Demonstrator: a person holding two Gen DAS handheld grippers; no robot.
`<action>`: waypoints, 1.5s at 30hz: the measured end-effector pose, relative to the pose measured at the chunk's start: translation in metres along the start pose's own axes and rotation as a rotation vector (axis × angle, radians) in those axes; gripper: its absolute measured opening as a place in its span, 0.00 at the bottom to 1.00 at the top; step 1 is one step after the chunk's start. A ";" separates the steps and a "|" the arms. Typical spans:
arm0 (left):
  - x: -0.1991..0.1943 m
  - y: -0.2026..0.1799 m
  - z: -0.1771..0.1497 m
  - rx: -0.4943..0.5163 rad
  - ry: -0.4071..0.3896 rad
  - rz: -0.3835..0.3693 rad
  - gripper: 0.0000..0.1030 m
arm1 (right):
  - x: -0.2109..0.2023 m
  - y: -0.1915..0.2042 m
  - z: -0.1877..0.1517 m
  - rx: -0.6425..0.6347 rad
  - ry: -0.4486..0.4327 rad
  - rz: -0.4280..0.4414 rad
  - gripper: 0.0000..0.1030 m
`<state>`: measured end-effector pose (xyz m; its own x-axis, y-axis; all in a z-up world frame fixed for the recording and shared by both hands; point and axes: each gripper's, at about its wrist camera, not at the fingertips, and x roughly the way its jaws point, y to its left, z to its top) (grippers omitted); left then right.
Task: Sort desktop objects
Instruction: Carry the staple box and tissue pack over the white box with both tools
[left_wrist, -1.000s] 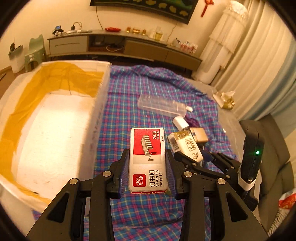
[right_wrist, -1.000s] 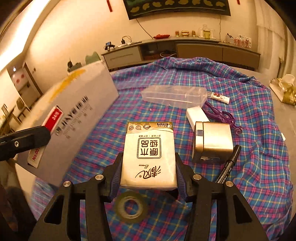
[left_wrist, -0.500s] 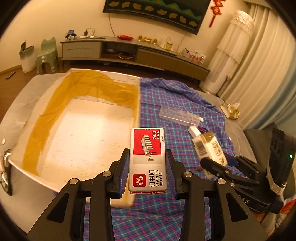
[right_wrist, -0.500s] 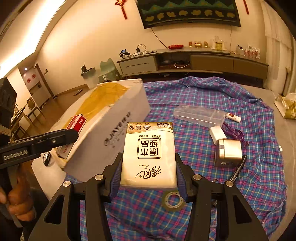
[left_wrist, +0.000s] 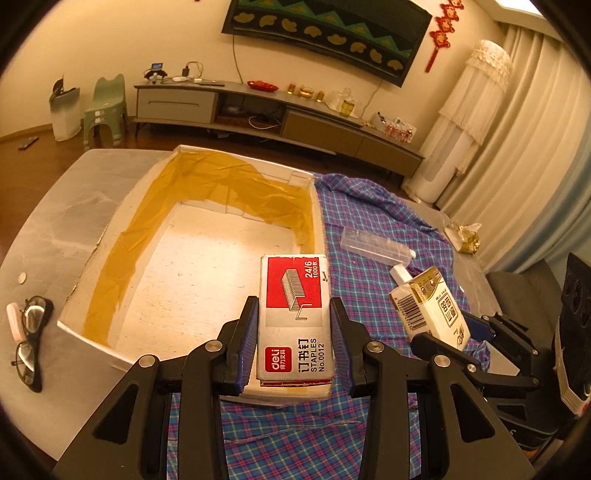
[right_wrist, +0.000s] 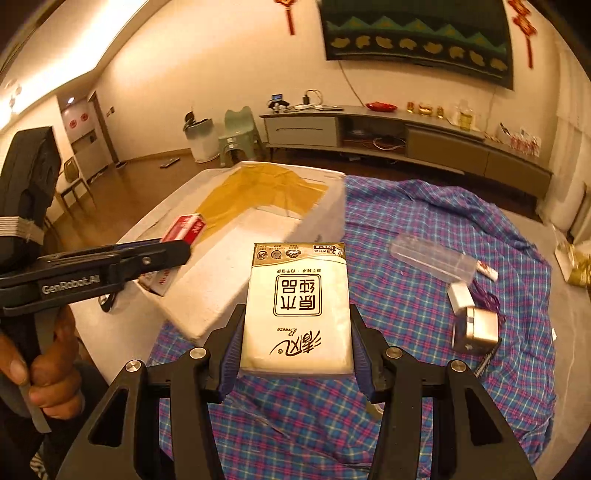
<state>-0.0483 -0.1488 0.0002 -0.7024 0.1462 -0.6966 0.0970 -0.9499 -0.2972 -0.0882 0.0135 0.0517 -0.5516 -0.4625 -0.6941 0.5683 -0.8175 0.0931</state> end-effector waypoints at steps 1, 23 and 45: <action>0.000 0.002 0.000 -0.002 -0.001 0.001 0.37 | 0.000 0.005 0.002 -0.013 0.001 0.001 0.51; 0.018 0.068 0.025 -0.076 0.043 0.036 0.37 | 0.051 0.078 0.061 -0.168 0.085 0.030 0.51; 0.086 0.084 0.086 -0.027 0.196 0.158 0.37 | 0.147 0.059 0.110 -0.201 0.245 0.035 0.51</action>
<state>-0.1614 -0.2395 -0.0281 -0.5273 0.0501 -0.8482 0.2151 -0.9579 -0.1903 -0.2033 -0.1401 0.0342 -0.3798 -0.3729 -0.8465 0.7074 -0.7068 -0.0060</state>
